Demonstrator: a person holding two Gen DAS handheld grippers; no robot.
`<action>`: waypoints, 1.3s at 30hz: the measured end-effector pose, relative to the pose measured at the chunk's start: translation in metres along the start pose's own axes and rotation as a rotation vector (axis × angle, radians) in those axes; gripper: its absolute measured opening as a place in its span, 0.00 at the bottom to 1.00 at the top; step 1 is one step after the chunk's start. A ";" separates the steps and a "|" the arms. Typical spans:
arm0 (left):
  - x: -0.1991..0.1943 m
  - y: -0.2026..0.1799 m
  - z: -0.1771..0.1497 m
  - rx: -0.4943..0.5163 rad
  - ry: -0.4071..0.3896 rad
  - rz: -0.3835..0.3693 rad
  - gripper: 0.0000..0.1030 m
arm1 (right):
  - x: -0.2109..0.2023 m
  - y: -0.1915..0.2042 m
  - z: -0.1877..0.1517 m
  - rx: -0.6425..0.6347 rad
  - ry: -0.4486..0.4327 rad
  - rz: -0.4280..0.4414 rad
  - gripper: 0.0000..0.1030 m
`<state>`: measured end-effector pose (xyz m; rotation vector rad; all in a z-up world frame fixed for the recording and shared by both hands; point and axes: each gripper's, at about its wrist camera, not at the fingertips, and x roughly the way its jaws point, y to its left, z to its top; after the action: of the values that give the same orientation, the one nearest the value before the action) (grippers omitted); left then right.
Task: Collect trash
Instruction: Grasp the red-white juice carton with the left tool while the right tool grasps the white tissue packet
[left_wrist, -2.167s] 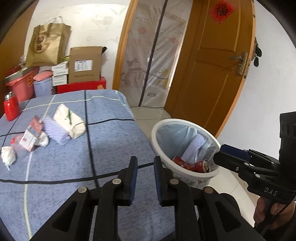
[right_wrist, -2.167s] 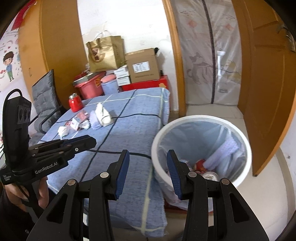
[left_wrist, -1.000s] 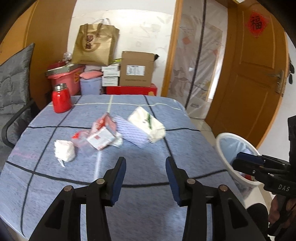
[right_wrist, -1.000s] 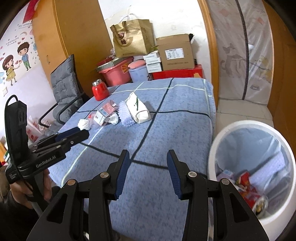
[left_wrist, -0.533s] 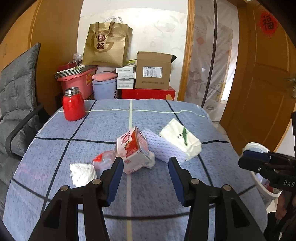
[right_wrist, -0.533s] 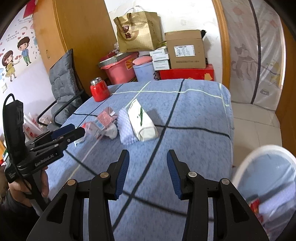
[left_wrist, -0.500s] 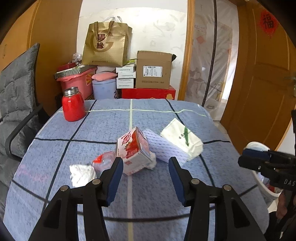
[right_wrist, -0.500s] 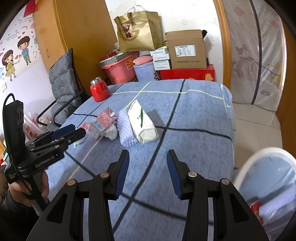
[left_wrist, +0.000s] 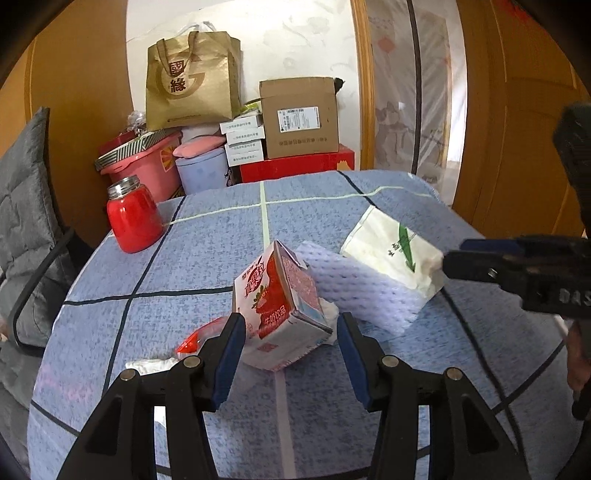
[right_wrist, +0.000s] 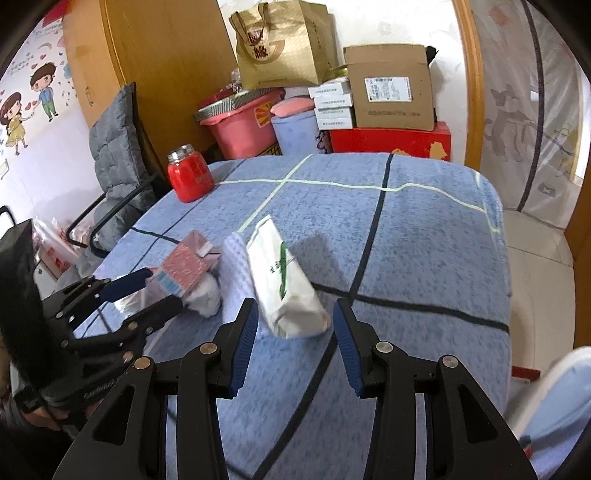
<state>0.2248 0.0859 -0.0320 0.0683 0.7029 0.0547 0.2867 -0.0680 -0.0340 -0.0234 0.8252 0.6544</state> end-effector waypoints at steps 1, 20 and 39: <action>0.002 0.000 0.000 0.008 0.005 0.003 0.50 | 0.003 -0.002 0.001 0.003 0.003 0.002 0.42; -0.010 0.016 -0.001 -0.111 -0.015 -0.051 0.34 | -0.007 -0.003 -0.009 0.038 -0.017 0.045 0.14; -0.073 -0.017 -0.008 -0.109 -0.079 -0.118 0.32 | -0.077 -0.003 -0.053 0.053 -0.067 0.011 0.12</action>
<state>0.1643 0.0644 0.0076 -0.0755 0.6228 -0.0225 0.2144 -0.1252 -0.0183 0.0511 0.7783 0.6405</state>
